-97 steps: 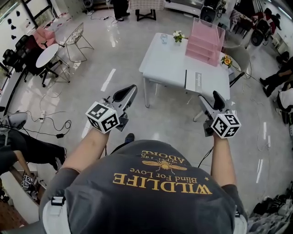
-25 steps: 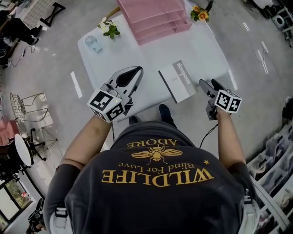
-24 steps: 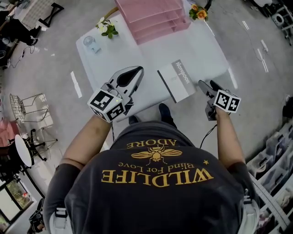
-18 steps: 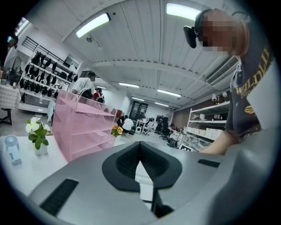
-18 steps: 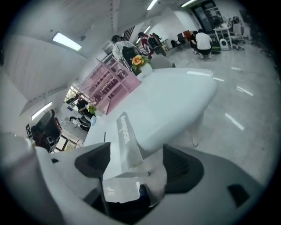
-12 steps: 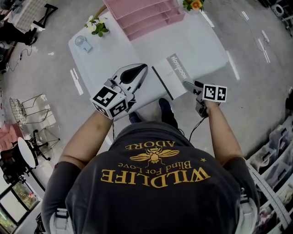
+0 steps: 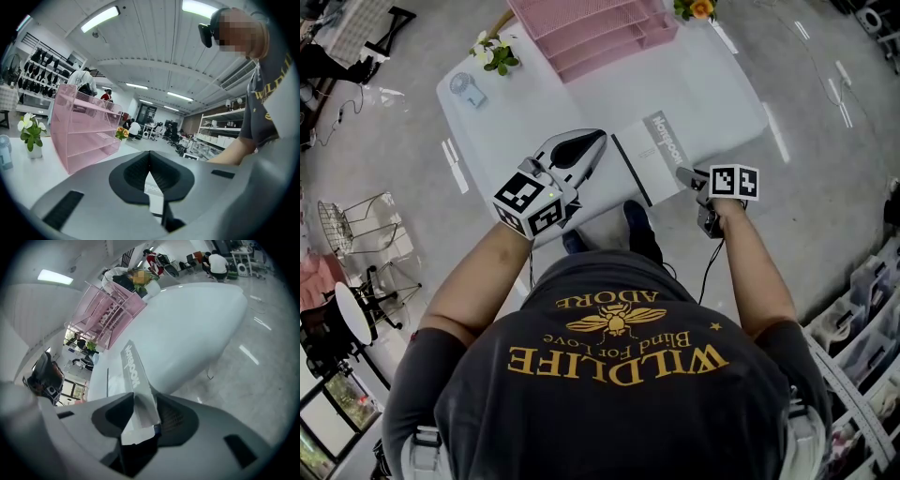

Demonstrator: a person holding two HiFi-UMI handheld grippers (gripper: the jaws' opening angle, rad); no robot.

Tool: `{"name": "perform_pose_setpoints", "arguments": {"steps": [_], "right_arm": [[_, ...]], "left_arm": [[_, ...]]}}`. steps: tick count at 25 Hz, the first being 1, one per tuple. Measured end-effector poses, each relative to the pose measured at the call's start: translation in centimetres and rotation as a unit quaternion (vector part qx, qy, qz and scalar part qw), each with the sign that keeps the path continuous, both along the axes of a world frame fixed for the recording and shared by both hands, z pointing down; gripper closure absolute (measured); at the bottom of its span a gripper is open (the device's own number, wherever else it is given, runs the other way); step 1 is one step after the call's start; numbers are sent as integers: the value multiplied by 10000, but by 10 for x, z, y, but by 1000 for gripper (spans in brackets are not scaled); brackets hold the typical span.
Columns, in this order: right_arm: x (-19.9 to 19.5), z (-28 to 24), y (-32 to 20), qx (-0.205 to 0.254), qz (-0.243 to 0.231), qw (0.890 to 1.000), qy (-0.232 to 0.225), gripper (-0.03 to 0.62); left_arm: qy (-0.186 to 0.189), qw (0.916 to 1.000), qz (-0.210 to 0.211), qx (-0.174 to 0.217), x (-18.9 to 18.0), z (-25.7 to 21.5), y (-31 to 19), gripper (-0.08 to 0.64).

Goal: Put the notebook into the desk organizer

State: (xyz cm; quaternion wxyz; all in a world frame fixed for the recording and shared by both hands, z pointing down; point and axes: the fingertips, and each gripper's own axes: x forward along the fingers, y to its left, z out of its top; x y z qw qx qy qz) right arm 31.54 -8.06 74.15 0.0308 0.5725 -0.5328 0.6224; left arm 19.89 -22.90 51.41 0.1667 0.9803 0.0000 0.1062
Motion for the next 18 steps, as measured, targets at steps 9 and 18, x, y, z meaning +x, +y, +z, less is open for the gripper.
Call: {"name": "perform_pose_setpoints", "arguments": {"steps": [9,18], "right_arm": [[-15,-63,-12,731,-57,9940,-811,583],[6,-179,-63,1925,-304,9797,-473,583]], "left_arm": [[170,9997,-152,-8,-5,-12,-13,561],[547,9963,-587,291,-27,-62,-53,561]]}}
